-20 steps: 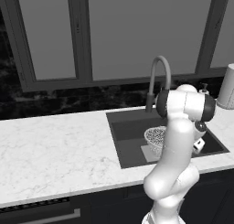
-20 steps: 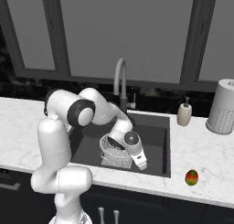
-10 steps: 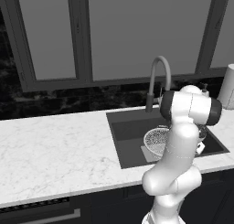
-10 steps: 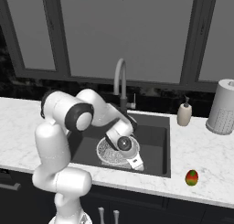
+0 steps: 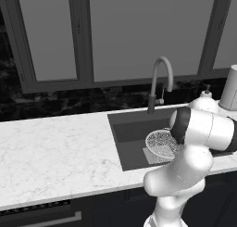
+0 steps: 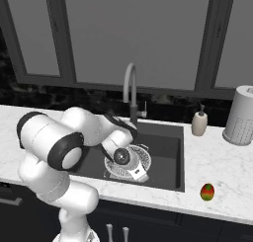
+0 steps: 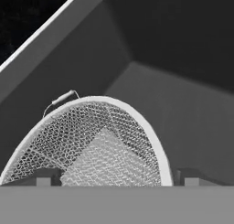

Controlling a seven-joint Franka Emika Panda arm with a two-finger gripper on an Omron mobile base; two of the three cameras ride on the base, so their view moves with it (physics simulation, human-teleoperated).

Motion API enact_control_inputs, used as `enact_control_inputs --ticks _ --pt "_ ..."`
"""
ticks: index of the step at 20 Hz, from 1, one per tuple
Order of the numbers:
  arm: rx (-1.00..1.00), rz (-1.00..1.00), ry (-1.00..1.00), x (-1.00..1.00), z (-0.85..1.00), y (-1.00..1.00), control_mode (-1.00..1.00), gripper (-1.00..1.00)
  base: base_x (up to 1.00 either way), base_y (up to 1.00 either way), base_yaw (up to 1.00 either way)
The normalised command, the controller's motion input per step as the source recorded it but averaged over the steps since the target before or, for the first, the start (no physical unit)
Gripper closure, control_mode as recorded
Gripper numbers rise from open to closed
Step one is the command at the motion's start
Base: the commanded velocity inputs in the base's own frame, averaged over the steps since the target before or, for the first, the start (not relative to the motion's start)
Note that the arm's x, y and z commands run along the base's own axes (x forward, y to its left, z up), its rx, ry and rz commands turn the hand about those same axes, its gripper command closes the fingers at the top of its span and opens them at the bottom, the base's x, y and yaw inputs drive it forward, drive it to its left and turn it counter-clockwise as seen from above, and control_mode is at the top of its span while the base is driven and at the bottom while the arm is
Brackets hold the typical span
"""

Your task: Put the colander in the sink, put the mango in the colander, and turn on the sink faucet and pour water over the colander.

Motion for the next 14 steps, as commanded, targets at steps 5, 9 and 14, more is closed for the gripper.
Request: enact_control_inputs --ticks 5,9,14 --pt "0.0 0.0 -0.01 -0.24 0.86 -0.16 -1.0 -1.0 0.0 0.0 0.0" --pt "0.0 0.0 0.0 -0.2 0.97 -0.48 -1.0 -1.0 0.0 0.0 0.0" --pt "0.0 0.0 0.0 -0.09 1.0 -0.6 -1.0 -1.0 0.0 0.0 0.0"
